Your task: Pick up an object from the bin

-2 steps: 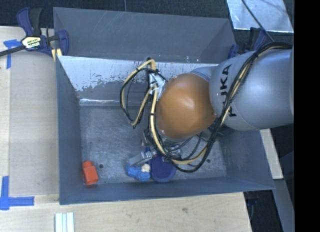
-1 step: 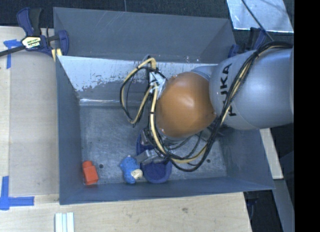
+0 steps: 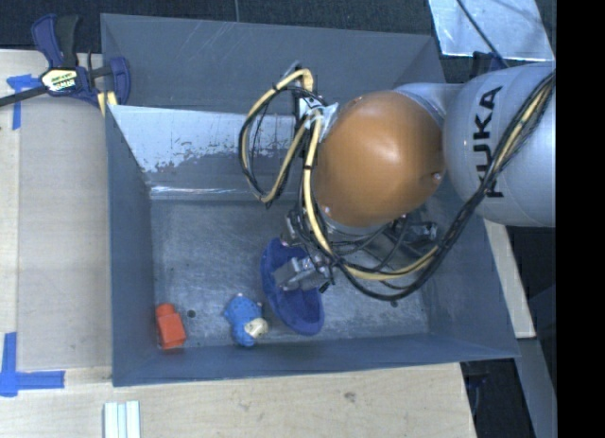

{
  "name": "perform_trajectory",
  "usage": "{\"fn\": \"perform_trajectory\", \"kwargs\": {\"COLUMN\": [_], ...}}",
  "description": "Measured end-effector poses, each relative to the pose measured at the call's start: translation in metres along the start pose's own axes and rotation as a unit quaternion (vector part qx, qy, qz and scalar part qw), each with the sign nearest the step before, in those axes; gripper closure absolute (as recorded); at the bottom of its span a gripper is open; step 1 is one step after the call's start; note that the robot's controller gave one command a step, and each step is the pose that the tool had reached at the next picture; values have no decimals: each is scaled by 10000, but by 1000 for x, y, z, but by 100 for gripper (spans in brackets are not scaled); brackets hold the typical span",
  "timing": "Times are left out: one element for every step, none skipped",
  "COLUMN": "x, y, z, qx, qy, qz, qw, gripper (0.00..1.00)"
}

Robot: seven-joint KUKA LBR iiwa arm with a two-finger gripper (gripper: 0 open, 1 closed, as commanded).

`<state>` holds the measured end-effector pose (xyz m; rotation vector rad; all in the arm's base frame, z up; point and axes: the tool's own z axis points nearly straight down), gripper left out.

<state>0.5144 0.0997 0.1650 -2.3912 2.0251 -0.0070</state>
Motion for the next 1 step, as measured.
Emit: {"fn": "perform_trajectory", "kwargs": {"x": [0], "y": [-1], "z": [-24], "qx": [-19], "qy": [-2], "qz": [6], "qw": [10000], "gripper": [100]}}
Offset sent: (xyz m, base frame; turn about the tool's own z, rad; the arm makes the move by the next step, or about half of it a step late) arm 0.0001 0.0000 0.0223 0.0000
